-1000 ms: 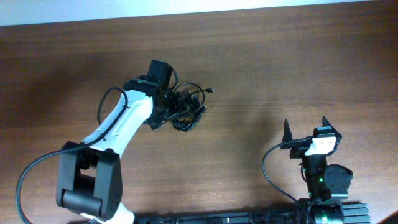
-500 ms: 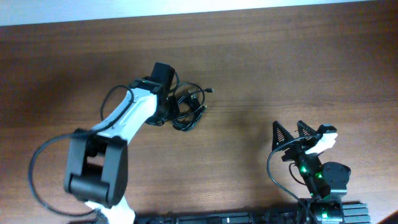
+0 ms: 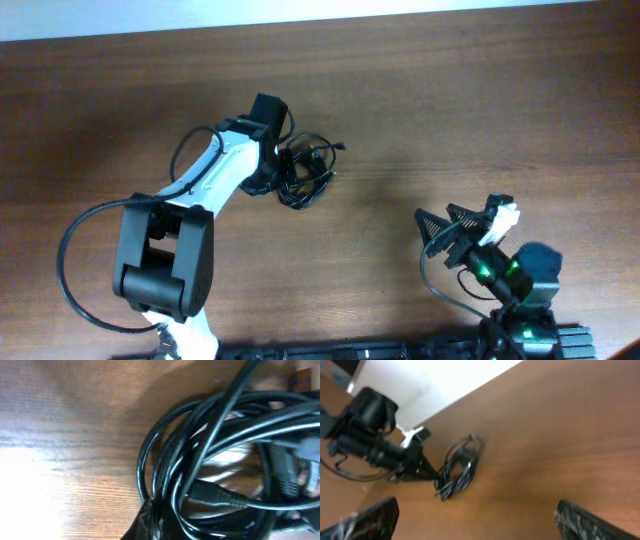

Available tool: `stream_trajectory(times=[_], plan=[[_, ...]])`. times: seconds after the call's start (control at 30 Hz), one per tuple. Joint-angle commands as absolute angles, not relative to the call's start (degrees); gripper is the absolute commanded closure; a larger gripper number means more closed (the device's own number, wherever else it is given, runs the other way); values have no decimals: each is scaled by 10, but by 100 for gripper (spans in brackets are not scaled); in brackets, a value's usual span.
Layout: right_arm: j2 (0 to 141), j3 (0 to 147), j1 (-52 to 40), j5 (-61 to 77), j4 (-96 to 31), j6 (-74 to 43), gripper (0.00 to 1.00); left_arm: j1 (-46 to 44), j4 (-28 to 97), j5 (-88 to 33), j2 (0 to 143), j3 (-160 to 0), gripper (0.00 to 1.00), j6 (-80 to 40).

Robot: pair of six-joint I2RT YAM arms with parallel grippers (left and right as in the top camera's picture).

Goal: Untangle cables

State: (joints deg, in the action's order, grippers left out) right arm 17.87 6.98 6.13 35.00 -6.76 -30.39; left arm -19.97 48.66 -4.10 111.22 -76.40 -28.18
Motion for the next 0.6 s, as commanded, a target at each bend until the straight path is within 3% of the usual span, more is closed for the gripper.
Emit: stream_trajectory(times=[0.0,0.13,0.23,0.43,0.57], plan=[[282,177,64,328,-136,-258,1,-198,495,-52,1056,-811,100,-189],[441,269,64,445,-147,-255,1,-197,497,-52,988,-813,100,-135],[558,285,64,586,-30,-255,1,-197,502,-69,928,-813,100,-38],[705,285,14,660,190,-227,2,-197,529,-225,858,-813,100,207],[767,285,-58,636,353,-227,5,-197,541,-269,855,-813,100,222]])
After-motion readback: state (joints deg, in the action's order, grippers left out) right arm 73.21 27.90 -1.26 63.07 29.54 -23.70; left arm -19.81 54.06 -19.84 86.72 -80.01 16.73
